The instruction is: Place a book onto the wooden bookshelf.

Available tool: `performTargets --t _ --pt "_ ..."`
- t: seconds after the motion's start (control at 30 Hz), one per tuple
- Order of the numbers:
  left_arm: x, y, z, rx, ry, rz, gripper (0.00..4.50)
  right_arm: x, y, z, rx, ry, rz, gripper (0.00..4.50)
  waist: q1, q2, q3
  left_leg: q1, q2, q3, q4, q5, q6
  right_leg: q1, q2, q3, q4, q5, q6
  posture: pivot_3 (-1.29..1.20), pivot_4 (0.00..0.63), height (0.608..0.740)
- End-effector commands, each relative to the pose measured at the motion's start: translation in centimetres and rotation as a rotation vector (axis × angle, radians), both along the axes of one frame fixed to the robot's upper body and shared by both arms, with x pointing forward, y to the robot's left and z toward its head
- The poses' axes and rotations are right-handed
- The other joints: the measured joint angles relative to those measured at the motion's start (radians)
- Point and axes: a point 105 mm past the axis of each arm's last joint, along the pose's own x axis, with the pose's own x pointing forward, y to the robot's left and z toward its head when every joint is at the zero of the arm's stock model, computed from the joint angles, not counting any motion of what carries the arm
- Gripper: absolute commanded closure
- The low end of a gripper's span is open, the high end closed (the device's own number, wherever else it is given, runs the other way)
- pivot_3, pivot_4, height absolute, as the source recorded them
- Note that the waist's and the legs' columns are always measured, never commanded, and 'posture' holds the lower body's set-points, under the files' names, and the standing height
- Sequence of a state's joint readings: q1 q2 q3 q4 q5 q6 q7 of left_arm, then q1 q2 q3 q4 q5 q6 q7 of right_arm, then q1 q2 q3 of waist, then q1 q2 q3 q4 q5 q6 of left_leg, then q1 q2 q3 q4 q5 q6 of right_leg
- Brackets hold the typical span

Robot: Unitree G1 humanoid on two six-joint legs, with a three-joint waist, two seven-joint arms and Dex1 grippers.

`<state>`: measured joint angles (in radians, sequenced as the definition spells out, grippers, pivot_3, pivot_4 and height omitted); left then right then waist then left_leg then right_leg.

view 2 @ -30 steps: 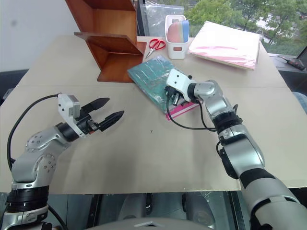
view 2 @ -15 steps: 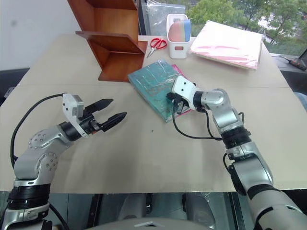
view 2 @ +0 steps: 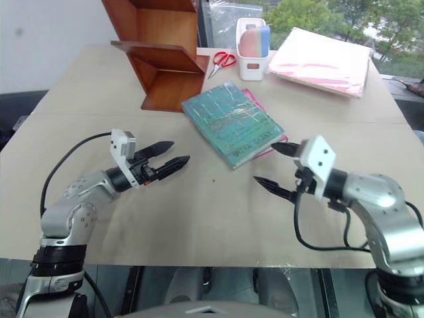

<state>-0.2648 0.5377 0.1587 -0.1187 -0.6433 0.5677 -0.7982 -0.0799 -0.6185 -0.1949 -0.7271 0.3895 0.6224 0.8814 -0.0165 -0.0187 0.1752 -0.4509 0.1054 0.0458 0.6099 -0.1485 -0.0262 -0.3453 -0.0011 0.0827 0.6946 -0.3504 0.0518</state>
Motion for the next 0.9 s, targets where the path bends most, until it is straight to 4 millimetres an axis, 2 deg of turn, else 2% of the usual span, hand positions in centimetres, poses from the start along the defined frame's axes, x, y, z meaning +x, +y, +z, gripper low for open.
performTargets --t 0.03,0.13,0.23,0.5,0.7,0.83,0.9 --pt "1.0 -0.2 0.4 -0.177 0.153 0.013 0.00 -1.5 -0.5 1.2 -0.013 -0.086 -0.041 0.15 -0.004 0.000 0.000 0.001 0.000 0.000 0.000 0.000 0.000 0.000 0.000 0.000 0.000 0.000 0.000 0.00 0.150 0.740" --pt "2.2 -0.4 -0.1 -0.361 0.329 0.050 0.00 -2.2 -0.4 1.2 -0.002 -0.102 -0.054 0.15 -0.001 0.000 0.000 0.000 0.000 -0.002 0.002 0.000 0.000 0.001 0.001 -0.001 0.001 0.000 0.000 0.00 0.150 0.740" --pt "3.1 -1.2 -0.7 -0.456 0.444 0.066 0.00 -2.5 0.0 1.5 -0.005 -0.138 -0.061 0.15 0.000 -0.001 0.000 0.000 0.000 -0.002 0.003 0.000 0.000 0.001 0.000 -0.001 0.001 0.000 0.001 0.00 0.150 0.740" --pt "6.4 -4.3 -0.5 -0.642 0.601 0.065 0.00 -2.6 0.5 1.6 0.011 -0.166 -0.076 0.15 0.010 -0.002 0.000 -0.003 -0.002 -0.006 0.004 0.000 0.000 0.001 0.000 -0.003 0.001 0.000 0.000 0.00 0.150 0.740" --pt "7.1 -6.1 -0.5 -0.689 0.642 0.042 0.00 -2.6 0.6 1.7 0.029 -0.173 -0.091 0.15 0.004 -0.002 0.000 -0.003 -0.003 -0.006 0.003 0.001 -0.002 0.001 0.000 -0.003 0.000 0.000 0.000 0.00 0.150 0.740" --pt "7.4 -6.3 -0.4 -0.768 0.678 0.044 1.07 -2.5 0.5 1.7 0.031 -0.175 -0.100 0.00 0.005 -0.002 0.000 -0.003 -0.003 -0.007 0.003 0.003 -0.004 0.001 0.000 -0.004 0.000 0.000 0.000 0.00 0.150 0.740" --pt "7.4 -6.3 -0.4 -0.793 0.690 0.043 2.04 -2.4 0.4 1.7 0.032 -0.177 -0.107 0.00 0.005 -0.002 0.000 -0.003 -0.003 -0.007 0.003 0.003 -0.004 0.001 -0.001 -0.003 0.000 0.000 0.000 0.00 0.150 0.740"
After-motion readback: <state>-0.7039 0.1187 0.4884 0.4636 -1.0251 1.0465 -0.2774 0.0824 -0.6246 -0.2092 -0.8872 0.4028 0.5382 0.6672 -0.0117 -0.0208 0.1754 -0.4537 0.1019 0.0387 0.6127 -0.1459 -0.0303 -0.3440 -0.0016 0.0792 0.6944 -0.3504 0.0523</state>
